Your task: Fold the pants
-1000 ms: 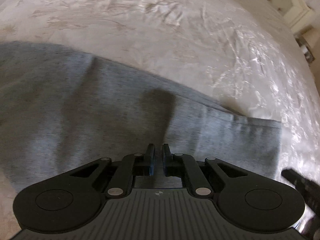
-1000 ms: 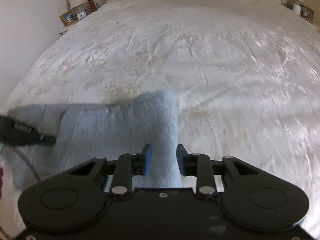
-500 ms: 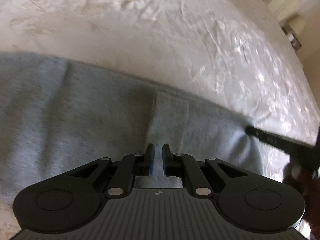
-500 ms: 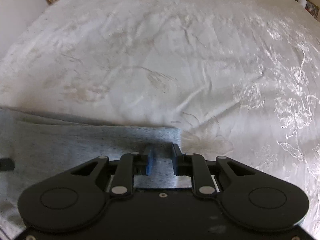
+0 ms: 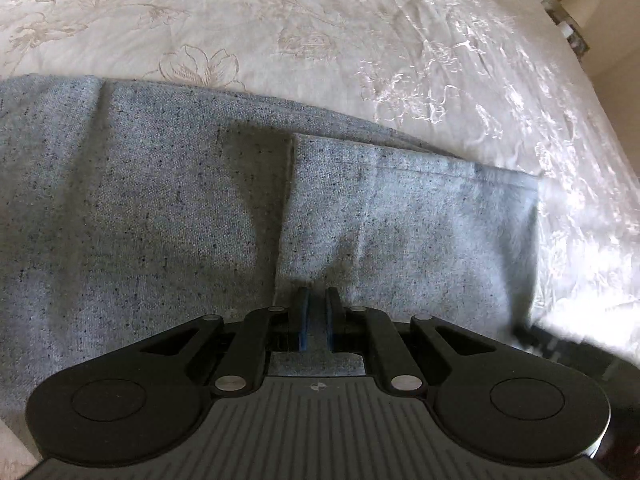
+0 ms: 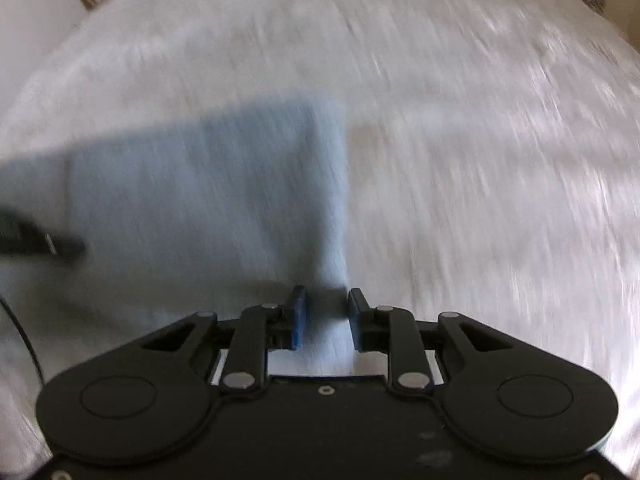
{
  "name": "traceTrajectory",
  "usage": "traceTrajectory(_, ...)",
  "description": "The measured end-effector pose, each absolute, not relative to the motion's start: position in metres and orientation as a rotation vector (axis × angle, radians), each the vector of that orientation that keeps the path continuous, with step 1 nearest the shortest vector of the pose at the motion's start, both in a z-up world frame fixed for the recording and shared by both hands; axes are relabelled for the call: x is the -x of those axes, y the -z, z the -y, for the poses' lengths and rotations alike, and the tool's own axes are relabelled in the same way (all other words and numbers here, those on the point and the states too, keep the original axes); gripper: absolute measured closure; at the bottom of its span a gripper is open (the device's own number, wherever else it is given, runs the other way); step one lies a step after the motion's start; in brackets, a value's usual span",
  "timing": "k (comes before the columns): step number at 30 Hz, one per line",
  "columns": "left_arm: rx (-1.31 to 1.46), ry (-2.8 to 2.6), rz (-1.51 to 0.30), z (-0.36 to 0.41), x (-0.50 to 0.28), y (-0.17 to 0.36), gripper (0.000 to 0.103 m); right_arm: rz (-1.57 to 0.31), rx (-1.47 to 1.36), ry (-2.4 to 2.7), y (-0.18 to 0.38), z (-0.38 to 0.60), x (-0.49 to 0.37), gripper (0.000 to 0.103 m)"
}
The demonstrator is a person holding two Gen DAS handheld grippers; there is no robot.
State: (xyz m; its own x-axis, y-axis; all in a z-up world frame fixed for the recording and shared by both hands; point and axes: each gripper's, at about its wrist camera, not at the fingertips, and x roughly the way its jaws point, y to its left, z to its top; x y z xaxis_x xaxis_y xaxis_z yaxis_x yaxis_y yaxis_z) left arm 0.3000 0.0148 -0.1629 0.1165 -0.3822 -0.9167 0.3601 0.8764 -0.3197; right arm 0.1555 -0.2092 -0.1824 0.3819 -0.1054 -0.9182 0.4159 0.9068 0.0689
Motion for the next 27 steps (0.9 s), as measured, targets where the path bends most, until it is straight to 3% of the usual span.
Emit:
traceTrajectory(14, 0.099, 0.518, -1.28, -0.096, -0.268, 0.123, 0.094, -1.019, -0.353, 0.406, 0.117, 0.145, -0.121, 0.077)
traceTrajectory(20, 0.187, 0.372, -1.233, -0.149, -0.245, 0.103, 0.084, -0.997, -0.34, 0.257, 0.097, 0.111, -0.12, 0.077)
traceTrajectory(27, 0.227, 0.236, -1.19, -0.176, -0.218, 0.078, 0.084, -0.985, -0.281, 0.092, 0.081, 0.089, -0.112, 0.076)
